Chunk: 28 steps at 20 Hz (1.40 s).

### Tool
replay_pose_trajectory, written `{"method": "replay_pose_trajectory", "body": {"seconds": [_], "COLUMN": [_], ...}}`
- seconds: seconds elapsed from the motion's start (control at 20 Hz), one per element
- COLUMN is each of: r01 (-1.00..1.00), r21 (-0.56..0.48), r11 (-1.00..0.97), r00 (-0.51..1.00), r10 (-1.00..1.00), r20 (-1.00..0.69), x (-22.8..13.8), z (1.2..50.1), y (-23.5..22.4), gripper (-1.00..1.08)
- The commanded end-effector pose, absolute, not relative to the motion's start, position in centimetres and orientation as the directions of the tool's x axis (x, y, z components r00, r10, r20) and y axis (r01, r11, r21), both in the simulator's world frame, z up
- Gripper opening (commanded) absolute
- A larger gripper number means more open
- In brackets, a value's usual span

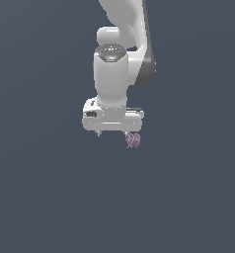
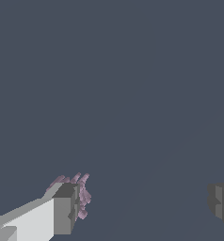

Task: Pick up the object and move it to a goal position.

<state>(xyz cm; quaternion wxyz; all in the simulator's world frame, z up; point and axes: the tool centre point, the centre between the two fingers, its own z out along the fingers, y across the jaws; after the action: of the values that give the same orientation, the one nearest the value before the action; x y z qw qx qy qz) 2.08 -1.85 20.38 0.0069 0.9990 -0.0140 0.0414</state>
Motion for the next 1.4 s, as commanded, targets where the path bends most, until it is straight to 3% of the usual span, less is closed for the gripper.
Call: {"method": "replay_pose_trajectory", "body": {"seconds": [0.0,1.35], "r01": [-0.029,-0.147], "r21": [0.013,-0.032], "r11": [-1.0,-0.989], "r00": [0.996,0.986], "r10": [-0.027,-0.149], "r20": [0.083,0.074], "x": [2.1,1.8], "z": [20.4,18.9], "y": [-1.9,0.3], "gripper": [1.0,1.0]}}
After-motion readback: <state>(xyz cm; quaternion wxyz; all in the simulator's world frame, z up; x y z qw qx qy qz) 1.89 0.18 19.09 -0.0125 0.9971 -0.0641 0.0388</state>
